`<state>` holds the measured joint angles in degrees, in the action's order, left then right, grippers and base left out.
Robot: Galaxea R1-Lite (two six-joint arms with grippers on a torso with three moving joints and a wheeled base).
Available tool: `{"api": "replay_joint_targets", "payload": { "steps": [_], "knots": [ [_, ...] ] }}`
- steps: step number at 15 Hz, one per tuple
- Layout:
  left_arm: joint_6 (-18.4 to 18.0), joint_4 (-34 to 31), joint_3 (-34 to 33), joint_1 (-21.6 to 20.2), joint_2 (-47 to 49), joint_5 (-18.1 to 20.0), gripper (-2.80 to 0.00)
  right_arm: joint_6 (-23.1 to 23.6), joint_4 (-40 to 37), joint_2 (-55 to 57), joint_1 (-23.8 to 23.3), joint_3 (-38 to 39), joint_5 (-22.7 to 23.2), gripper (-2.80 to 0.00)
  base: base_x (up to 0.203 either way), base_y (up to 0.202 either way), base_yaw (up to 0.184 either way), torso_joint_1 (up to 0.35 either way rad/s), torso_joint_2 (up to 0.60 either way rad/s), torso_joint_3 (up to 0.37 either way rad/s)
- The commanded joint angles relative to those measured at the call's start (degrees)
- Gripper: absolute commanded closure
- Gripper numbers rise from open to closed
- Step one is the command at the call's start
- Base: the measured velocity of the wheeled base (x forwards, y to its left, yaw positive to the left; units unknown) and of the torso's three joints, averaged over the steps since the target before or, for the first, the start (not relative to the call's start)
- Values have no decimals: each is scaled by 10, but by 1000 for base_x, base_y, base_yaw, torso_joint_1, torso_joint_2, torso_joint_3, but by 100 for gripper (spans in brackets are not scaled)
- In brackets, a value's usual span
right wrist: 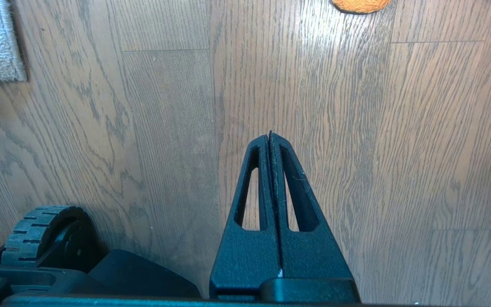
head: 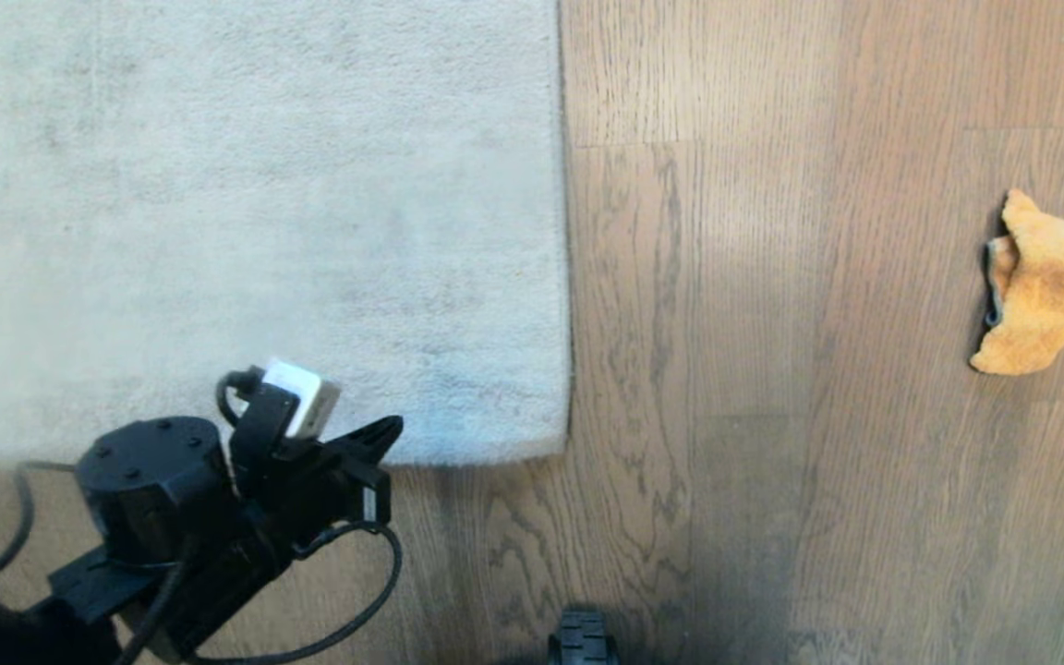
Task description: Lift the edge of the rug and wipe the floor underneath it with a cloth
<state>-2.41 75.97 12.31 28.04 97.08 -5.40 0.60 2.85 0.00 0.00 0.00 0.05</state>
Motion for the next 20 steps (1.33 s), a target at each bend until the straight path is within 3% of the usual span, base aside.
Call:
{"api": "replay_joint_targets", "payload": {
  "steps": [1,4,7,12,14,20],
  "knots": [
    [0,-70,-9,-27,-126,1,0,0,0,1,0,0,0,0,0,0,0,0,0,0],
    [0,-193,-10,-50,-226,3,0,0,0,1,0,0,0,0,0,0,0,0,0,0],
    [0,-272,-12,-88,-306,5,0,0,0,1,0,0,0,0,0,0,0,0,0,0],
    [-1,-353,-84,-198,-434,7,0,0,0,1,0,0,0,0,0,0,0,0,0,0],
    [-1,-394,-116,-214,-492,8,0,0,0,1,0,0,0,0,0,0,0,0,0,0],
    [-1,-585,-123,-232,-675,27,0,0,0,1,0,0,0,0,0,0,0,0,0,0]
  ]
}}
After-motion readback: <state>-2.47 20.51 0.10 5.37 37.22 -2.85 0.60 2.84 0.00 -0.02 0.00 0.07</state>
